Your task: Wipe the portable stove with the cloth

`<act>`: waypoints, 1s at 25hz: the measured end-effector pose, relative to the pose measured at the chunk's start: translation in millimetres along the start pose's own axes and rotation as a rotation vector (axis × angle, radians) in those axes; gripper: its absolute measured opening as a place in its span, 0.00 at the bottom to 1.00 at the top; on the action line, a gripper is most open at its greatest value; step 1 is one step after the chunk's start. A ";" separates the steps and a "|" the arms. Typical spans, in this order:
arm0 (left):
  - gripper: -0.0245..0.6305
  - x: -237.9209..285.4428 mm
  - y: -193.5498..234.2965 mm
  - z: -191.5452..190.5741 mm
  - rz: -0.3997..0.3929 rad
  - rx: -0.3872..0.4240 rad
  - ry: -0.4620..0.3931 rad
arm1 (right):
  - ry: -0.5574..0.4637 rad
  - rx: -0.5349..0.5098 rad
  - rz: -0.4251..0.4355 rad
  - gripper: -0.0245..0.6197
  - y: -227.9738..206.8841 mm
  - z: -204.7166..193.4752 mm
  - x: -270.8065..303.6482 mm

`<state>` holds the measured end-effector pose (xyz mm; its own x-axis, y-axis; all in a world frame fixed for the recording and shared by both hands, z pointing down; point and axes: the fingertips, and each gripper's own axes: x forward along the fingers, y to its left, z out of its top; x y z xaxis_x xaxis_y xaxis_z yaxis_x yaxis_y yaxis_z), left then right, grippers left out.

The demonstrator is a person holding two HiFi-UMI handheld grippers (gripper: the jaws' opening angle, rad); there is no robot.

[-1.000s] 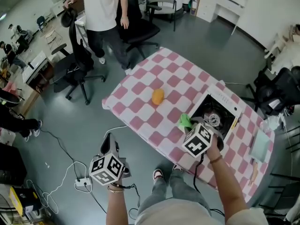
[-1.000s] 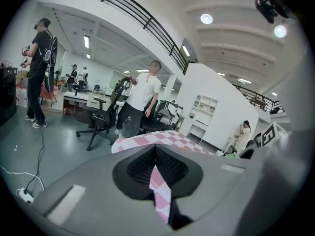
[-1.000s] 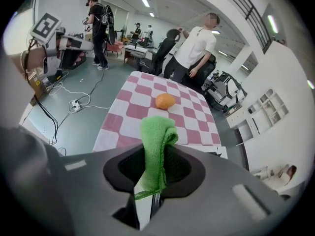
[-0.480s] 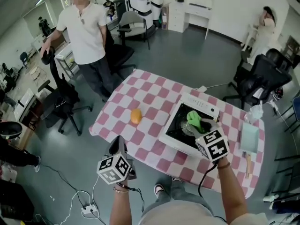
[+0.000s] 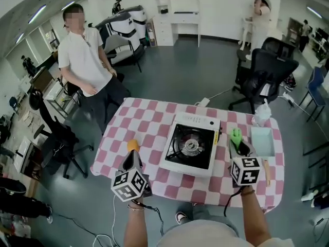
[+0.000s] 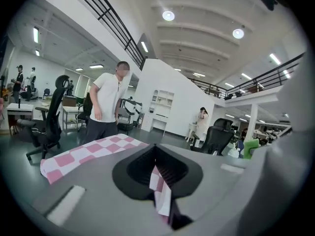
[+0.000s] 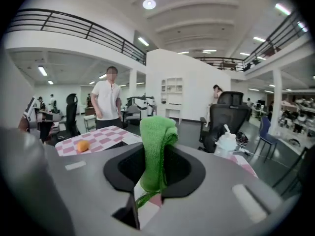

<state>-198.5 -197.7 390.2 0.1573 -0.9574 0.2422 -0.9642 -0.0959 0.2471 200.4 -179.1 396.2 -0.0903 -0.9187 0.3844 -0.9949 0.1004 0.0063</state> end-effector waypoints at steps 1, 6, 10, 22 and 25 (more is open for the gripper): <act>0.04 3.8 -6.1 0.5 -0.008 0.007 0.001 | -0.009 0.023 -0.030 0.18 -10.1 -4.0 -3.1; 0.04 18.4 -30.3 1.8 -0.052 0.049 0.017 | -0.027 0.089 -0.115 0.18 -36.3 -23.7 -18.7; 0.04 24.1 -42.9 -0.5 -0.069 0.057 0.024 | -0.032 0.097 -0.144 0.18 -49.0 -25.7 -24.4; 0.04 26.8 -52.2 -16.0 -0.069 0.046 0.052 | -0.059 0.116 -0.158 0.18 -63.2 -19.8 -31.8; 0.04 27.4 -55.0 -16.7 -0.072 0.045 0.054 | -0.064 0.111 -0.159 0.18 -65.3 -16.9 -32.6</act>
<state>-137.6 -214.1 398.9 0.2362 -0.9317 0.2761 -0.9585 -0.1768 0.2235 269.0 -149.3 398.9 0.0695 -0.9423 0.3273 -0.9953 -0.0877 -0.0410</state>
